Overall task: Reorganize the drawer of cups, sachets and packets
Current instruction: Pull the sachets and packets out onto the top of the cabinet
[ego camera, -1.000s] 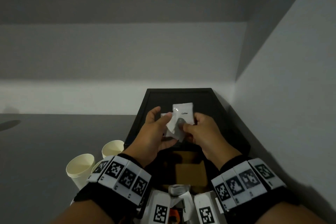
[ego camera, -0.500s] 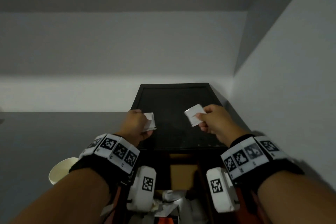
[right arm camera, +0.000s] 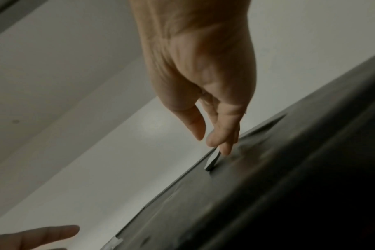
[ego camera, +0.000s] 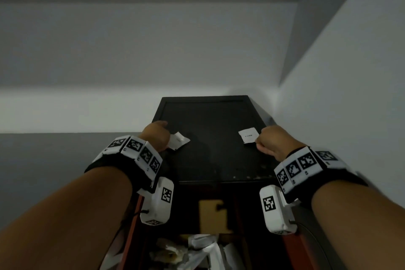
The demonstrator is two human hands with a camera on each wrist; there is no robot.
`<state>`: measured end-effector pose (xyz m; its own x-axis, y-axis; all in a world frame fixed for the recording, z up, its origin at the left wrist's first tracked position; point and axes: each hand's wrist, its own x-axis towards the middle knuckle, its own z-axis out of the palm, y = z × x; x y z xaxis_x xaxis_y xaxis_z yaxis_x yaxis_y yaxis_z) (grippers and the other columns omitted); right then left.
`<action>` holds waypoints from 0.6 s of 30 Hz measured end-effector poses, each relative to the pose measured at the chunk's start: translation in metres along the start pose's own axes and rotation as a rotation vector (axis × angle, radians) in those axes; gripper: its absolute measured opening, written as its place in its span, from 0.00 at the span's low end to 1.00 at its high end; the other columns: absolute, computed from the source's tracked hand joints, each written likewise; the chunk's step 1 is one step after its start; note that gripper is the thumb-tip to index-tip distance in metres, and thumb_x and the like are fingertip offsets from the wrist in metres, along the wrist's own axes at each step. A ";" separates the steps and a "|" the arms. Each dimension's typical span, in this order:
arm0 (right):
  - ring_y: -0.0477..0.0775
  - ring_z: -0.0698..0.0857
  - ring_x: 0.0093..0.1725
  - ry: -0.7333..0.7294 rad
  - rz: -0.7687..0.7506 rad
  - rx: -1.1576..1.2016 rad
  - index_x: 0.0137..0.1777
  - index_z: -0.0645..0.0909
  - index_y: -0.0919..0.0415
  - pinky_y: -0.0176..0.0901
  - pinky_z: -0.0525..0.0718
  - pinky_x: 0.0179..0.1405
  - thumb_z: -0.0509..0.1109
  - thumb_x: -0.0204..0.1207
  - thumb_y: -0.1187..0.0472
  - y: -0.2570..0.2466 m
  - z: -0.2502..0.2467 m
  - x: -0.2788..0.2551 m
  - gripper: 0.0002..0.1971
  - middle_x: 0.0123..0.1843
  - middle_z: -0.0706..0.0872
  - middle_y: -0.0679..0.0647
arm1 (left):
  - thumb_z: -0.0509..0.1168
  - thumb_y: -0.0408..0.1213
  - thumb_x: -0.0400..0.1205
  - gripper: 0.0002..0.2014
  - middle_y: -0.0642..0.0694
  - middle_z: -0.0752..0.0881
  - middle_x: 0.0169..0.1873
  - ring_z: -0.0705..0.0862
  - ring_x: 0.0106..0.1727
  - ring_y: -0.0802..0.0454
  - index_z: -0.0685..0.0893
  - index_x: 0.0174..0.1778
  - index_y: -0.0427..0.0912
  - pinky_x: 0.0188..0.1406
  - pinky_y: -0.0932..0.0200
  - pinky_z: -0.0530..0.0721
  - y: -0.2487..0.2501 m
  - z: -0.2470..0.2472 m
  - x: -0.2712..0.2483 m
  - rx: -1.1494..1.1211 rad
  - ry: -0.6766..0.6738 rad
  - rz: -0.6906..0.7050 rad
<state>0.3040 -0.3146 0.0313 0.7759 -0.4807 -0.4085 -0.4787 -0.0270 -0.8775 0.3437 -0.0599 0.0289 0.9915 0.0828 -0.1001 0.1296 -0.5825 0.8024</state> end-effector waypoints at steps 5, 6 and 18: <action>0.62 0.78 0.61 -0.012 -0.144 -0.260 0.72 0.71 0.68 0.55 0.80 0.64 0.62 0.80 0.71 0.008 -0.004 -0.020 0.20 0.60 0.78 0.66 | 0.53 0.23 0.84 0.23 0.39 0.72 0.74 0.73 0.73 0.41 0.70 0.76 0.38 0.72 0.51 0.73 -0.002 -0.005 -0.013 0.069 0.023 0.056; 0.61 0.77 0.60 -0.036 -0.188 -0.274 0.73 0.71 0.66 0.56 0.78 0.67 0.63 0.80 0.70 0.010 -0.004 -0.028 0.21 0.63 0.78 0.65 | 0.52 0.22 0.84 0.23 0.39 0.73 0.74 0.74 0.72 0.41 0.71 0.75 0.38 0.71 0.52 0.74 -0.002 -0.007 -0.019 0.074 0.031 0.076; 0.47 0.82 0.52 -0.610 -0.410 -0.475 0.57 0.81 0.53 0.38 0.80 0.47 0.69 0.77 0.60 0.073 0.023 -0.157 0.10 0.54 0.85 0.51 | 0.62 0.28 0.81 0.15 0.50 0.78 0.58 0.78 0.47 0.56 0.80 0.60 0.48 0.53 0.59 0.78 0.005 -0.020 -0.137 -0.286 -0.043 0.187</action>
<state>0.1567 -0.2213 0.0254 0.9437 0.1963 -0.2662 -0.1291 -0.5221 -0.8430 0.2083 -0.0583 0.0582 0.9981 -0.0420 0.0447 -0.0561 -0.3334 0.9411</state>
